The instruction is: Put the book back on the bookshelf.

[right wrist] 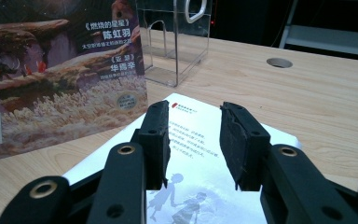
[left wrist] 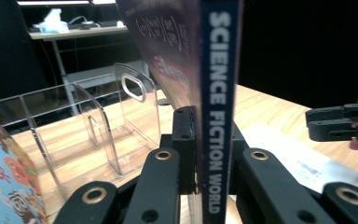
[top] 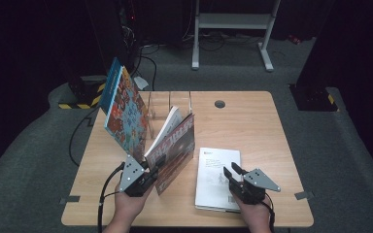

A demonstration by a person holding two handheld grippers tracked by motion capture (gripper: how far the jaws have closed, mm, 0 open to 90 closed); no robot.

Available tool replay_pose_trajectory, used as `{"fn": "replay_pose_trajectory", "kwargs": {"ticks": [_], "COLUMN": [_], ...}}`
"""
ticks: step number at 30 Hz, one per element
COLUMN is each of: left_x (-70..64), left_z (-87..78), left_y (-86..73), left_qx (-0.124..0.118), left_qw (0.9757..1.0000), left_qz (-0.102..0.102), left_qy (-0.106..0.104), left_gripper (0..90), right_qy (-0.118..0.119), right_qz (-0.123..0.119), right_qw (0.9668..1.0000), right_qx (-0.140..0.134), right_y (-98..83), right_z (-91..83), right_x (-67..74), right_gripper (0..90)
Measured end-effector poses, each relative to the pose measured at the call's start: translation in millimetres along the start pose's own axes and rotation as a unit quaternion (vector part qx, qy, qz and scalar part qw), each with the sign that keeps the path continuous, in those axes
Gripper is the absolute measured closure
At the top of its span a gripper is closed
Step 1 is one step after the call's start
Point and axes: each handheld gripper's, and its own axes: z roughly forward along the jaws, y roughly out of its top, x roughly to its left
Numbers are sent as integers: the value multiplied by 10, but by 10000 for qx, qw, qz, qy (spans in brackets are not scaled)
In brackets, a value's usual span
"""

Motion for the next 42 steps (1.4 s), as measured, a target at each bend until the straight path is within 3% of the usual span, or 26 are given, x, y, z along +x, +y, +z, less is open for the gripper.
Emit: {"fn": "replay_pose_trajectory", "kwargs": {"ticks": [5, 14, 20, 22, 26, 32, 35, 39, 42], "left_x": [47, 44, 80, 81, 94, 81, 83, 93, 92], "left_z": [1, -2, -1, -2, -2, 6, 6, 2, 3], "left_y": [1, -5, -1, 0, 15, 23, 26, 35, 39], "left_qx": [11, 4, 17, 28, 84, 110, 120, 166, 180], "left_qw": [9997, 9999, 9998, 9998, 9996, 9996, 9994, 9992, 9992], "left_qz": [-145, -78, -146, -167, -223, -175, -251, -297, -272], "left_qy": [-217, -153, -116, -109, -160, -171, -211, -218, -247], "left_gripper": [821, 821, 818, 818, 820, 825, 827, 827, 827], "right_qy": [-3, -1, -109, -171, -277, -353, -434, -556, -700], "right_qz": [6, 40, 62, 95, 137, 159, 141, -78, 38], "right_qw": [10000, 10000, 9997, 9988, 9981, 9973, 9970, 9956, 9947], "right_qx": [0, -8, 230, 448, 526, 618, 631, 756, 748], "right_y": [2, 6, -5, -27, -25, -15, -9, -22, -71], "right_z": [-3, -9, 36, 80, 103, 133, 126, 100, 30], "right_x": [-7, -11, -28, -38, -55, -138, -191, -271, -394], "right_gripper": [624, 614, 610, 604, 609, 620, 627, 616, 605]}}
